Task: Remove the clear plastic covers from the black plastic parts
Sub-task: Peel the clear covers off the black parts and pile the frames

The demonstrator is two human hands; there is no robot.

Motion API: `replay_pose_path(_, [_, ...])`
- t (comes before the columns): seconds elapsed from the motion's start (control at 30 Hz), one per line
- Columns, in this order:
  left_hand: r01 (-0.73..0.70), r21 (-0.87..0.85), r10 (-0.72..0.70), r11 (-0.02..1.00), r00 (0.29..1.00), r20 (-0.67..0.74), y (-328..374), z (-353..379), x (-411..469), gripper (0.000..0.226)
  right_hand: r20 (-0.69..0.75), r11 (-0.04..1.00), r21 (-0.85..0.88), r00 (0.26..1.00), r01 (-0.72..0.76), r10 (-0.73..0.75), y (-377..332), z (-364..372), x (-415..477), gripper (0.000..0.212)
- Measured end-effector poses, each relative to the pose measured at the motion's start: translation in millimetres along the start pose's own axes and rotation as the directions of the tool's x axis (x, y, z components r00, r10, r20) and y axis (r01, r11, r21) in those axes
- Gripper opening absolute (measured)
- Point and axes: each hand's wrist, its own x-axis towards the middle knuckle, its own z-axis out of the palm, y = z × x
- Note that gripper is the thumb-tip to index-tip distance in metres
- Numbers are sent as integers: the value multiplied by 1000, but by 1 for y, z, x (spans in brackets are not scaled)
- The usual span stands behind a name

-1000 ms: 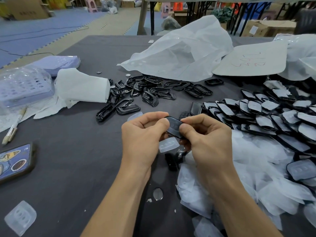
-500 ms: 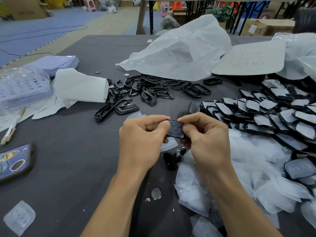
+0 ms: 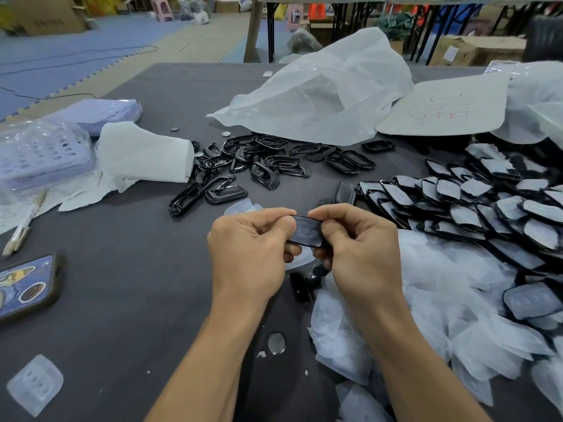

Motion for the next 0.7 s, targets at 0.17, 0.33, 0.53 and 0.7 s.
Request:
replay_pose_path(0.17, [31,-13,-31,999,999,8,-3,-1,4,28,41,996,-82,998,41,-38,-7,-1,-4,21])
replay_pose_path(0.33, [151,-100,-147,983,988,51,-2,-4,4,22,80,930,-339,990,140,-120,-10,-5,-5,40])
replay_pose_path(0.53, [279,-216,-268,936,960,80,-1,-11,9,29,53,937,-322,991,135,-125,-11,-10,-4,41])
replay_pose_path(0.7, [170,-44,-166,984,982,90,-4,-10,8,12,64,924,-355,990,139,-124,-11,-7,-5,41])
